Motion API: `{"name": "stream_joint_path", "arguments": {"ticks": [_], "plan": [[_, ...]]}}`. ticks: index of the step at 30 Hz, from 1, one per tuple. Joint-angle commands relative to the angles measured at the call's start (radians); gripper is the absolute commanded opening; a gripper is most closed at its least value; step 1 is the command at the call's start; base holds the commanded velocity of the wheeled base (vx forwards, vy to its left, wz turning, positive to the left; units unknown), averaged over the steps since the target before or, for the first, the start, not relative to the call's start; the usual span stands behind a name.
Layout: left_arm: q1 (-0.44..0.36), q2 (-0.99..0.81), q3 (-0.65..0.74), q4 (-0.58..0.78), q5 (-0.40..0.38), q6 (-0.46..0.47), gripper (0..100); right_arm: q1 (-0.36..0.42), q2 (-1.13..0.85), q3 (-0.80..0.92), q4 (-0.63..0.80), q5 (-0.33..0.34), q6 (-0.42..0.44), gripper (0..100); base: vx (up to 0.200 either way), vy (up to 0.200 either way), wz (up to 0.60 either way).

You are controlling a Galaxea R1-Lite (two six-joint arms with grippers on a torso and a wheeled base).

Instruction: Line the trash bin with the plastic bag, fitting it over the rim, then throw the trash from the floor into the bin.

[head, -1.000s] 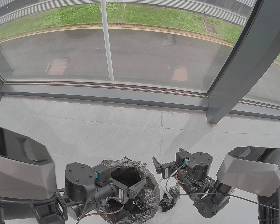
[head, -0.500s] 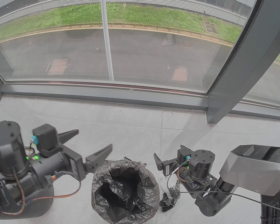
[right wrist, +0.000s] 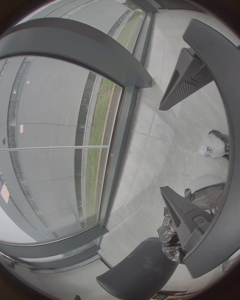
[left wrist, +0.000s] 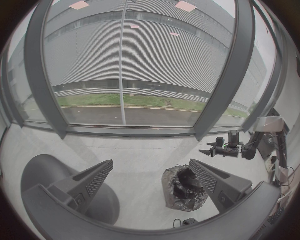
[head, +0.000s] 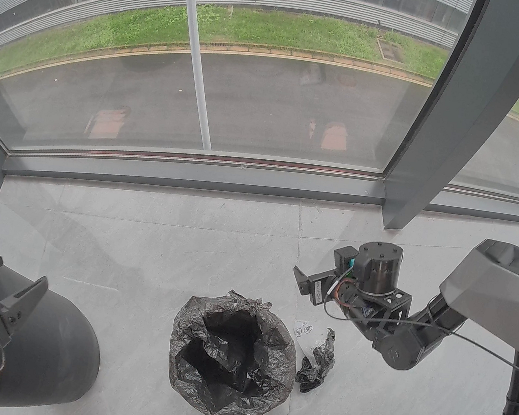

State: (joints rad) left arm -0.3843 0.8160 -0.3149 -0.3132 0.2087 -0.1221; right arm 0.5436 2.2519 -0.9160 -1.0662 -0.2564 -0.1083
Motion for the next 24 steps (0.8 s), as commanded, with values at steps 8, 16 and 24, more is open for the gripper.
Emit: {"name": "stream_joint_path", "arguments": {"ticks": [8, 16, 24], "plan": [[0.37, -0.5, 0.174, 0.247, 0.037, 0.016, 100, -0.002, -0.275, -0.328, 0.479, -0.192, 0.036, 100, 0.0, 0.0, 0.0], [0.378, -0.745, 0.315, 0.252, 0.035, 0.11, 100, 0.029, -0.282, -0.333, 0.322, -0.196, 0.006, 100, 0.0, 0.0, 0.0], [0.383, -0.816, 0.315, 0.256, 0.055, 0.124, 100, 0.081, -0.279, -0.348, 0.31, -0.199, -0.024, 100, 0.0, 0.0, 0.0]]}}
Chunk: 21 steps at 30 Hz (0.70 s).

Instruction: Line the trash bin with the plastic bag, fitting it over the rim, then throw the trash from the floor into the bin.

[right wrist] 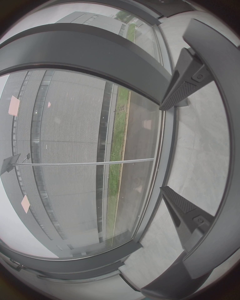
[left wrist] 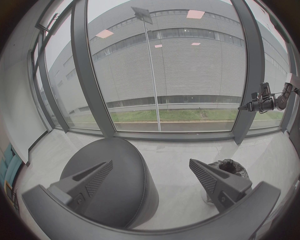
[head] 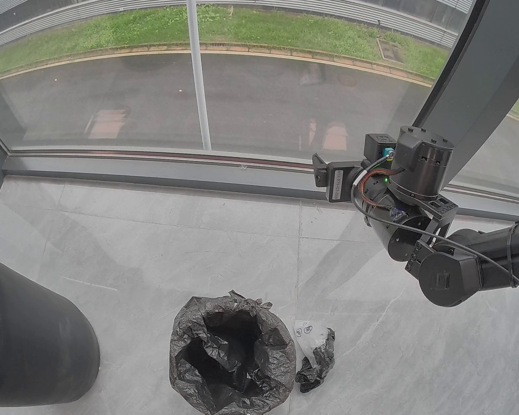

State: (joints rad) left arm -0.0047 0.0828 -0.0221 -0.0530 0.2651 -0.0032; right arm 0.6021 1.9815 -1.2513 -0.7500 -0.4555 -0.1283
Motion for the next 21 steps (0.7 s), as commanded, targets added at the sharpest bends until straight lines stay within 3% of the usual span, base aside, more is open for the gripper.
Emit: {"name": "stream_joint_path", "arguments": {"ticks": [1, 4, 9, 12, 17, 21], "plan": [[0.003, -0.083, 0.022, -0.008, -0.003, 0.008, 100, 0.022, -0.007, -0.014, -0.006, 0.003, -0.004, 100, 0.0, 0.0, 0.0], [0.003, -0.083, 0.022, -0.013, -0.012, 0.003, 100, 0.018, 0.005, -0.019, -0.008, 0.005, -0.005, 100, 0.0, 0.0, 0.0], [0.003, -0.083, 0.022, -0.013, -0.104, 0.005, 100, -0.036, 0.102, -0.119, -0.008, 0.008, -0.004, 100, 0.0, 0.0, 0.0], [0.003, -0.083, 0.022, -0.001, -0.202, -0.026, 100, -0.073, 0.152, -0.195, 0.023, 0.069, 0.004, 100, 0.0, 0.0, 0.0], [0.002, -0.081, 0.022, 0.056, -0.241, -0.021, 100, -0.113, 0.235, -0.347, 0.181, 0.092, 0.013, 100, 0.0, 0.0, 0.0], [0.002, -0.081, 0.022, 0.051, -0.241, -0.029, 100, -0.119, 0.35, -0.573, 0.383, 0.103, 0.087, 100, 0.0, 0.0, 0.0]]}}
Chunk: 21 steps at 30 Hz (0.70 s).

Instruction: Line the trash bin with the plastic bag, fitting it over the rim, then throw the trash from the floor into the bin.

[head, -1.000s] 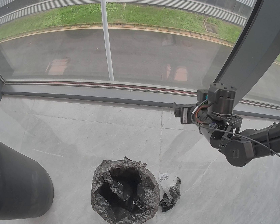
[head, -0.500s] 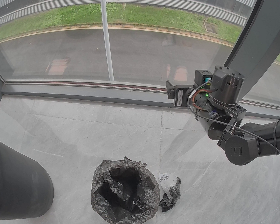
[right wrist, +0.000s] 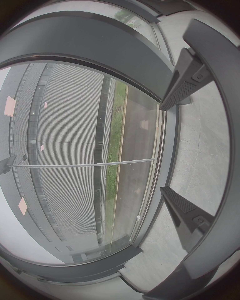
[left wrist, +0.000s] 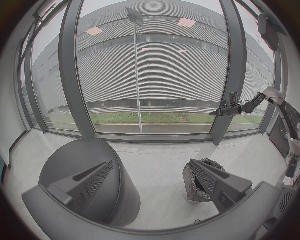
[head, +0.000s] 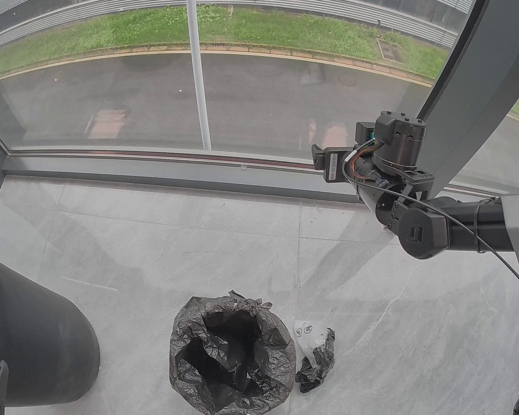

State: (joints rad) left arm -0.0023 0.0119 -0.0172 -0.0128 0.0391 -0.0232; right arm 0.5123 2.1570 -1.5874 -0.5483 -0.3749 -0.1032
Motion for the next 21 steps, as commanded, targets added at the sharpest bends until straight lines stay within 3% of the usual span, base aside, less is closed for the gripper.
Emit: {"name": "stream_joint_path", "arguments": {"ticks": [1, 5, 9, 21], "plan": [[-0.001, -0.01, 0.017, 0.011, -0.015, -0.011, 100, -0.028, 0.199, -0.282, 0.228, 0.031, 0.069, 100, 0.0, 0.0, 0.0], [-0.001, -0.01, 0.017, 0.008, -0.016, -0.014, 100, -0.026, 0.285, -0.413, 0.372, 0.07, 0.077, 100, 0.0, 0.0, 0.0], [-0.001, -0.01, 0.017, 0.008, -0.016, -0.026, 100, -0.025, 0.415, -0.413, 0.533, 0.071, 0.077, 100, 0.0, 0.0, 0.0], [-0.001, -0.01, 0.017, 0.01, -0.018, -0.02, 100, -0.029, 0.718, -0.413, 0.806, 0.073, 0.077, 100, 0.0, 0.0, 0.0]]}}
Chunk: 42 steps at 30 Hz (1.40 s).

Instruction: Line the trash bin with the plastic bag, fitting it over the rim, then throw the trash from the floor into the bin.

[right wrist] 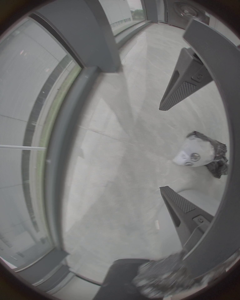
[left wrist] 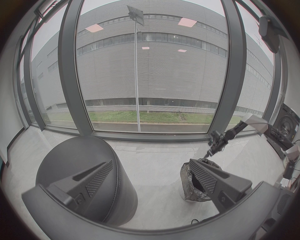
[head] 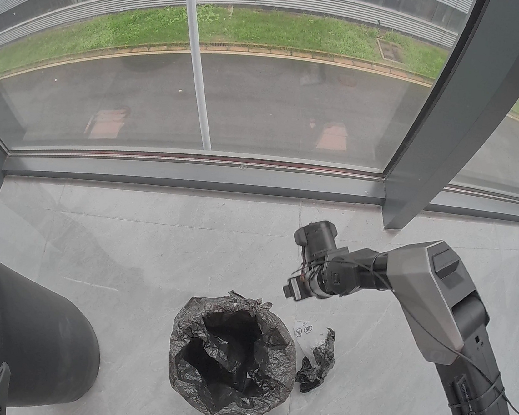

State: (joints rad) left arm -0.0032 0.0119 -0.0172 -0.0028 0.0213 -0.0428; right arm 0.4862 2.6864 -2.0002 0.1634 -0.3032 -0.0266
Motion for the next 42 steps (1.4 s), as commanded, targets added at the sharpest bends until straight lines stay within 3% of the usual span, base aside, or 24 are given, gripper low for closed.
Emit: {"name": "stream_joint_path", "arguments": {"ticks": [1, 6, 10, 36, 42], "plan": [[0.0, -0.01, 0.017, 0.0, 0.0, 0.0, 100, -0.003, 0.208, 0.0, 0.123, 0.001, 0.002, 100, 0.0, 0.0, 0.0], [0.0, -0.01, 0.017, 0.0, 0.0, -0.002, 100, -0.02, 0.303, 0.0, 0.272, 0.001, -0.007, 100, 0.0, 0.0, 0.0], [0.0, -0.01, 0.017, 0.0, 0.0, -0.002, 100, -0.038, 0.291, 0.0, 0.277, 0.001, -0.001, 100, 0.0, 0.0, 0.0], [0.0, -0.01, 0.017, -0.002, 0.0, -0.006, 100, -0.055, 0.309, 0.0, -0.004, 0.016, -0.01, 100, 0.0, 0.0, 0.0], [0.0, -0.01, 0.017, -0.002, 0.0, -0.006, 100, -0.055, 0.311, 0.0, -0.048, 0.009, -0.05, 100, 0.0, 0.0, 0.0]]}}
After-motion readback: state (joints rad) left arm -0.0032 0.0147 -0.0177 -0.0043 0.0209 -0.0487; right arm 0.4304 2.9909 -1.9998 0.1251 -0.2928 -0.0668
